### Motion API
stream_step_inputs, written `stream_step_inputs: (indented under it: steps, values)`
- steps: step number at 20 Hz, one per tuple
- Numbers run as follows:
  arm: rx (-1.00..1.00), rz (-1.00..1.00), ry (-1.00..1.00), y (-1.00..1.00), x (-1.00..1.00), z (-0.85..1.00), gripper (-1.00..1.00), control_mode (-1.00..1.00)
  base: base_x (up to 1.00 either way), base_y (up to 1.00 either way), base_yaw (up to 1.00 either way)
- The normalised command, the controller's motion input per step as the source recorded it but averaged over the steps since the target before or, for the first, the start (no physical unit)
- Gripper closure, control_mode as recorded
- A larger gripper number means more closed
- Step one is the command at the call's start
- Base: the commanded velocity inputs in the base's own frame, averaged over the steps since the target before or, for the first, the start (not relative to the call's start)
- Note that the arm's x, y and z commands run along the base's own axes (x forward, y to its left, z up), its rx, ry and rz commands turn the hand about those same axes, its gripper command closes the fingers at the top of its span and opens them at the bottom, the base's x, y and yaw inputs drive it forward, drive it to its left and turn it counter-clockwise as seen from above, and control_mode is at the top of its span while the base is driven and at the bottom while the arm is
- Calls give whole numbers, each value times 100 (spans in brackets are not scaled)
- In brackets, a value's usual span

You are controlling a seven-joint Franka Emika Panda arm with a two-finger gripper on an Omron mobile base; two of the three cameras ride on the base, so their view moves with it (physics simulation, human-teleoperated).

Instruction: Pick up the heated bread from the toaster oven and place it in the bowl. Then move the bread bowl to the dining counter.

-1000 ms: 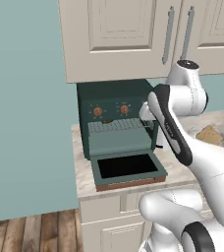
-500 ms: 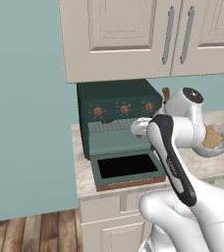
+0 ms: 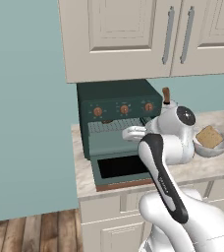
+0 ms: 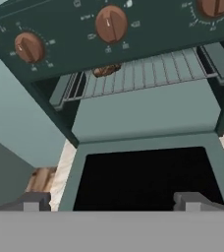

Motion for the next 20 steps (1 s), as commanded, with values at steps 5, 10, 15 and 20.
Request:
stream_step_inputs:
  steps: [5, 10, 15, 20]
  values:
    - [0, 0, -5, 0, 30, 0, -100, -100, 0, 0, 0]
    - [0, 0, 0, 0, 23, 0, -100, -100, 0, 0, 0]
    - [0, 0, 0, 0, 4, 0, -100, -100, 0, 0, 0]
    - [0, 0, 0, 0, 0, 0, -100, -100, 0, 0, 0]
